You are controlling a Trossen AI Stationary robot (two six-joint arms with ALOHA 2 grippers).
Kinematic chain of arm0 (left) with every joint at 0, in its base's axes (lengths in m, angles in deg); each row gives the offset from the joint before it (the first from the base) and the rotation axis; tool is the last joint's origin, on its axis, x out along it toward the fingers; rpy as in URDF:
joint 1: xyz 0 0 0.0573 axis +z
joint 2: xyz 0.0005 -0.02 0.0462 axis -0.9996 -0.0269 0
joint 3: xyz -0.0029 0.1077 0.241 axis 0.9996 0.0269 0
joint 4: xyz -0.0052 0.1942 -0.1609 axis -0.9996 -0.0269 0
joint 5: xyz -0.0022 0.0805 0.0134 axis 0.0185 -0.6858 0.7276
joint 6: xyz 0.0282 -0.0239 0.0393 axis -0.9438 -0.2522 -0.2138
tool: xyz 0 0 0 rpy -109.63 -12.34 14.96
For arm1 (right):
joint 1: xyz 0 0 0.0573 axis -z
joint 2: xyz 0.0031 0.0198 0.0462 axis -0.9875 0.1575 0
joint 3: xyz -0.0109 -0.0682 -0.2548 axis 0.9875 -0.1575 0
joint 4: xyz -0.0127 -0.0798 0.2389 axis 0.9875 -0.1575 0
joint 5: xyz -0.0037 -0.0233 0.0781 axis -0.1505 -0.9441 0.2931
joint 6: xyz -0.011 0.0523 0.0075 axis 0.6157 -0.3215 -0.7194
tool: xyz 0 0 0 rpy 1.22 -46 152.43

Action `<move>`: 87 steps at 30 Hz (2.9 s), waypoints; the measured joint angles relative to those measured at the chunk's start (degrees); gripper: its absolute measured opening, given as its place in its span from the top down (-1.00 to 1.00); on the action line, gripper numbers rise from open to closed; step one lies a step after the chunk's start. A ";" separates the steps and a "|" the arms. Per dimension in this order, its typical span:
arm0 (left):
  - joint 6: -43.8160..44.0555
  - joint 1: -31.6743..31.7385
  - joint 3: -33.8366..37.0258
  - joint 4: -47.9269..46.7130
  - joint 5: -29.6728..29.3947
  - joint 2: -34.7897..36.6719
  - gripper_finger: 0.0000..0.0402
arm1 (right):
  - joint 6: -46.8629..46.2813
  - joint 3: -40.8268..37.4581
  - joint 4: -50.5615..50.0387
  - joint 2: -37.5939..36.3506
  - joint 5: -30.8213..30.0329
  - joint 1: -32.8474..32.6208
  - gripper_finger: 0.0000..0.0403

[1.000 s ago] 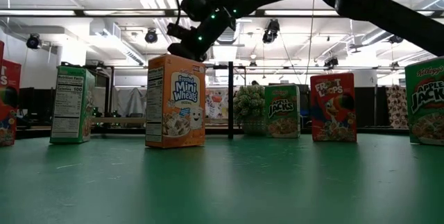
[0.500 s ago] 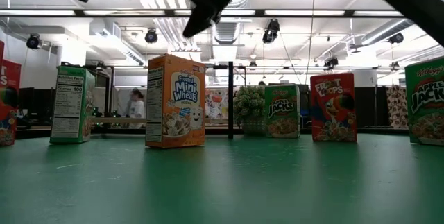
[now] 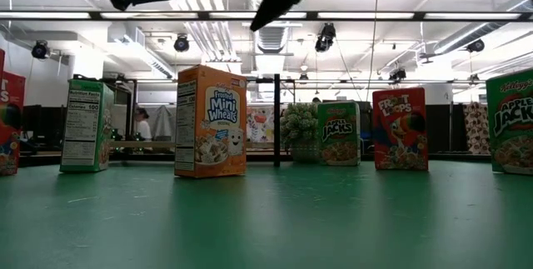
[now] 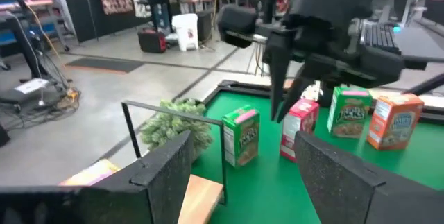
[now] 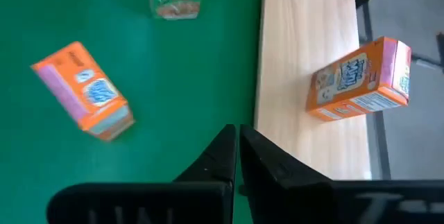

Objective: Stack cereal on shelf
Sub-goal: Put the top orange cereal box on the shelf

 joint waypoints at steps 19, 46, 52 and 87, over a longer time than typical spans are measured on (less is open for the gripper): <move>-4.08 1.53 -27.46 -26.91 -0.35 -17.94 -0.17 | -1.95 -50.32 46.57 -28.40 -0.16 -1.19 0.96; -12.47 12.09 -48.21 -49.43 8.92 -40.15 -0.17 | 1.38 -74.81 72.36 -47.95 0.31 0.45 0.96; -12.49 12.02 -48.24 -51.92 11.91 -40.49 -0.17 | 0.71 -74.83 71.00 -51.20 4.86 0.03 0.95; -40.74 33.37 -49.60 -50.20 16.05 -42.08 -0.17 | 8.16 -74.88 69.90 -52.10 4.24 2.26 0.95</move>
